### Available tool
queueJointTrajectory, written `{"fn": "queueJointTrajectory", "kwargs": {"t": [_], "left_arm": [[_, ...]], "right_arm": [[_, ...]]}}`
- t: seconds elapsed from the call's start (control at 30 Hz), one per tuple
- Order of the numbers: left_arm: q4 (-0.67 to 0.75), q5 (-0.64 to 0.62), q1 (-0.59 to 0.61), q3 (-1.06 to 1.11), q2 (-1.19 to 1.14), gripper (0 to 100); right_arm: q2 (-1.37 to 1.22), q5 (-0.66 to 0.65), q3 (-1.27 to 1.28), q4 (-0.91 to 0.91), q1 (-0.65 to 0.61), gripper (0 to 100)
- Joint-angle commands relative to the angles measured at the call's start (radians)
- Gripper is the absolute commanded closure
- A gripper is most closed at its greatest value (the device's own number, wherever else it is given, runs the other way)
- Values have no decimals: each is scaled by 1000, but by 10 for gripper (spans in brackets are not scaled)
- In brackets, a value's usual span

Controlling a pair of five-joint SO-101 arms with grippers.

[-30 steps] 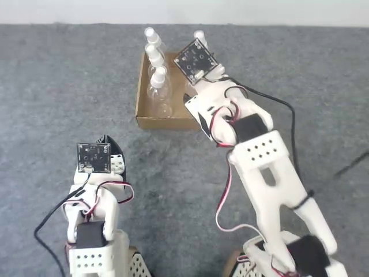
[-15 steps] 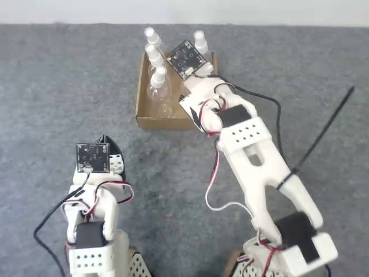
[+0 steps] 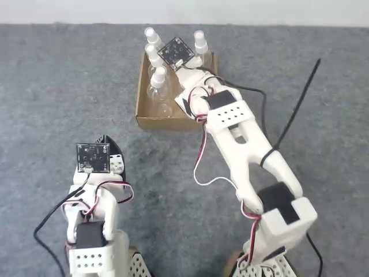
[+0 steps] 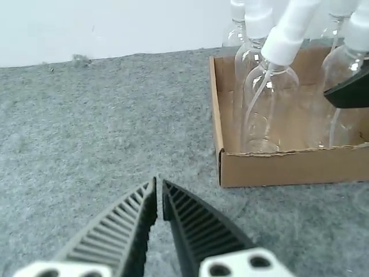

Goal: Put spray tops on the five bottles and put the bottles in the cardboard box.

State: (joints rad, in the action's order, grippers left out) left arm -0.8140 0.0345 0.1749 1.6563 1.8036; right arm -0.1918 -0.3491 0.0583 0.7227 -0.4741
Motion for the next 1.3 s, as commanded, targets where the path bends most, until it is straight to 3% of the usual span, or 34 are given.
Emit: {"fn": "queueJointTrajectory", "kwargs": {"t": [0.0,0.8,1.07,1.27], "left_arm": [[32,11,2,-13,18,987],[31,11,2,-13,18,987],[31,11,2,-13,18,987],[31,11,2,-13,18,987]], "right_arm": [[4,-5,-86,-4,16,957],[-76,-5,-103,-19,58,951],[-76,40,-103,-8,59,805],[-74,81,-101,-7,59,755]]}}
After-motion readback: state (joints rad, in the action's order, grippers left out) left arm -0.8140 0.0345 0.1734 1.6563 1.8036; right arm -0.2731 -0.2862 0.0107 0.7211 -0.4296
